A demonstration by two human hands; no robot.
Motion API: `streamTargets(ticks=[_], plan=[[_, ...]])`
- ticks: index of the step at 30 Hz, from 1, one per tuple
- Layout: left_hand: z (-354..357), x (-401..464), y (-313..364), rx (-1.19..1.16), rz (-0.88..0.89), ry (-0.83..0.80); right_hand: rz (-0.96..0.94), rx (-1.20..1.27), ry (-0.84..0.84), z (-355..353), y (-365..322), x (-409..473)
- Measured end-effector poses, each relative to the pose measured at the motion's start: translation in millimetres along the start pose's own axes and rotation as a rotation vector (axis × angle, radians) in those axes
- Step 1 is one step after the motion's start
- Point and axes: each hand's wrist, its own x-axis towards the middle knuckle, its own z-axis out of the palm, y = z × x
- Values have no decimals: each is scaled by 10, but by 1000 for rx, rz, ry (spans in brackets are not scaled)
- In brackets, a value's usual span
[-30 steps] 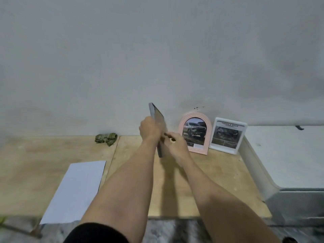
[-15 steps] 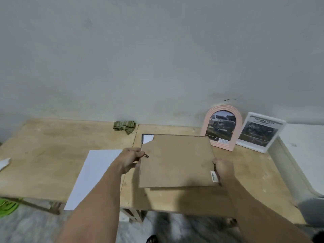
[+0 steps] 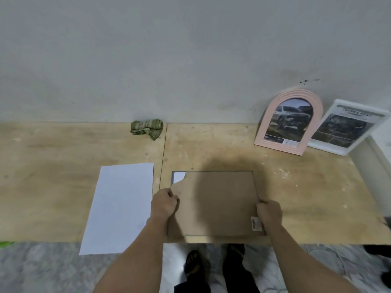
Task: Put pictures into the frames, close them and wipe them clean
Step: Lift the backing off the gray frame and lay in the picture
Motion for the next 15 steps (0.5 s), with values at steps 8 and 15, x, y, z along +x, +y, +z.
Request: streamTargets(ticks=[8, 15], plan=[[30, 32, 184, 260, 135, 127, -164, -16, -24, 27, 113, -156], [218, 253, 431, 466, 222, -21, -282, -725, -254, 15, 317, -333]])
